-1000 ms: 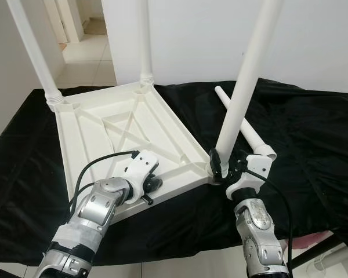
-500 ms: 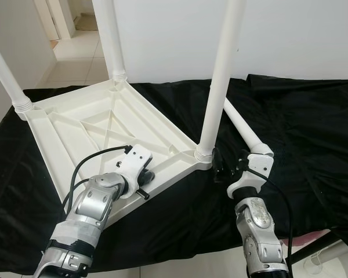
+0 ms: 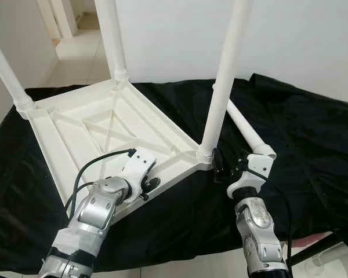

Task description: Building children table

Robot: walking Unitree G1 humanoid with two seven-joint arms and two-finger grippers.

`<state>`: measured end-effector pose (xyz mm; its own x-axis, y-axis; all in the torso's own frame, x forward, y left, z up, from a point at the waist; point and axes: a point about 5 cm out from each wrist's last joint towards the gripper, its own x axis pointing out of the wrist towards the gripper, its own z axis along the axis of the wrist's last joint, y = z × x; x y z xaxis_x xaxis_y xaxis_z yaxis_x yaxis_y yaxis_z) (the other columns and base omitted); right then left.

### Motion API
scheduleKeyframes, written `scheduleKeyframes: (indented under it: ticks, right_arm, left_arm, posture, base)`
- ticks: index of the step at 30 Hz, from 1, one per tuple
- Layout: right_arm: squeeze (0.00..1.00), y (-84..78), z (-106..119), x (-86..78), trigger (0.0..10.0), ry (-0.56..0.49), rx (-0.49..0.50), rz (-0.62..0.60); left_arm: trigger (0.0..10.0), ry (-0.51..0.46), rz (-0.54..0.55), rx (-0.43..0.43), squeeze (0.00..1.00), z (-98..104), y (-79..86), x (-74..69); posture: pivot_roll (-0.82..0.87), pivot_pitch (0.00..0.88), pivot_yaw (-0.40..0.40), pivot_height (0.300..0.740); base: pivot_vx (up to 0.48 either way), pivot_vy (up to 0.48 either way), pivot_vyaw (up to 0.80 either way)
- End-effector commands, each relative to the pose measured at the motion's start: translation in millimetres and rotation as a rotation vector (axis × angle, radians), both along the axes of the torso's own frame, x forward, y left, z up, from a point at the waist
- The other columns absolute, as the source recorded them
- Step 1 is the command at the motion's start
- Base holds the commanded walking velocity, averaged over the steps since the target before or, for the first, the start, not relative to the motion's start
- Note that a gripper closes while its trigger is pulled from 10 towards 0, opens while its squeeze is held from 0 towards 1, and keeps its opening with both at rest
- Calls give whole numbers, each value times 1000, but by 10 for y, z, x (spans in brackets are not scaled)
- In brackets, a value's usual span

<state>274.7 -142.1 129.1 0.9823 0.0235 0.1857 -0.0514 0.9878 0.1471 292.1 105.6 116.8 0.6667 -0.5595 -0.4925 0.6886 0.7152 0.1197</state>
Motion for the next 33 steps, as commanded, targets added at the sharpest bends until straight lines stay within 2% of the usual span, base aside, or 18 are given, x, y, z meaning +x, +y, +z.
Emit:
scheduleKeyframes:
  ticks: [1,3,5,6,9,11,14,16,18,22,26,28,30,31,33]
  right_arm:
    - [0,13,-16,10,10000,0,-10,10]
    - [0,19,-30,-1,10000,1,-18,18]
    - [0,16,-43,-20,10000,1,-21,20]
    - [0,11,-57,-40,10000,0,-23,28]
    - [0,9,-62,-55,10000,-4,-21,37]
    - [0,12,-57,-75,10000,-15,-14,56]
    - [0,13,-56,-81,10000,-18,-12,63]
    - [0,46,-51,-128,10000,-34,-18,133]
    - [0,66,-71,-165,10000,-36,-36,193]
    - [0,81,-96,-174,10000,-25,-44,228]
    - [0,27,-106,-90,10000,-22,-76,230]
    - [0,27,-106,-90,10000,-22,-76,230]
    - [0,-5,-77,-48,10000,-30,-94,246]
    - [0,-5,-77,-48,10000,-30,-94,246]
    - [0,1,-61,-56,10000,-33,-116,325]
  left_arm:
    - [10000,67,-183,-84,0,13,-101,-172]
    - [10000,65,-253,-141,0,95,-94,-233]
    - [10000,66,-280,-185,0,155,-57,-263]
    - [10000,36,-311,-205,0,220,-14,-284]
    - [10000,-19,-340,-202,0,282,21,-294]
    - [10000,-56,-318,-246,0,378,55,-275]
    - [10000,-63,-310,-265,0,408,65,-269]
    - [10000,-58,-338,-279,0,479,161,-316]
    - [10000,-70,-375,-269,0,529,247,-373]
    - [10000,-61,-394,-273,0,549,303,-407]
    - [10000,-77,-418,-234,0,575,477,-431]
    - [10000,-77,-418,-234,0,575,477,-431]
    - [10000,-81,-408,-188,0,563,596,-427]
    - [10000,-81,-408,-188,0,563,596,-427]
    - [10000,-78,-350,-148,0,559,767,-383]
  posture:
    - [-30,0,15,740]
    - [-29,0,17,740]
    - [-28,1,19,740]
    - [-27,3,18,740]
    - [-25,2,18,740]
    - [-25,4,20,740]
    - [-25,4,20,740]
    - [-24,5,22,740]
    - [-24,5,22,740]
    - [-23,6,26,740]
    - [-20,5,26,740]
    - [-20,5,26,740]
    - [-11,6,23,740]
    - [-11,6,23,740]
    - [-8,8,22,740]
  base:
    - [0,0,0]
    - [0,0,0]
    - [0,0,0]
    - [0,0,0]
    - [0,0,0]
    - [0,0,0]
    - [0,0,0]
    - [0,0,0]
    - [0,0,0]
    - [0,0,0]
    - [0,0,0]
    - [0,0,0]
    - [0,0,0]
    - [0,0,0]
    - [0,0,0]
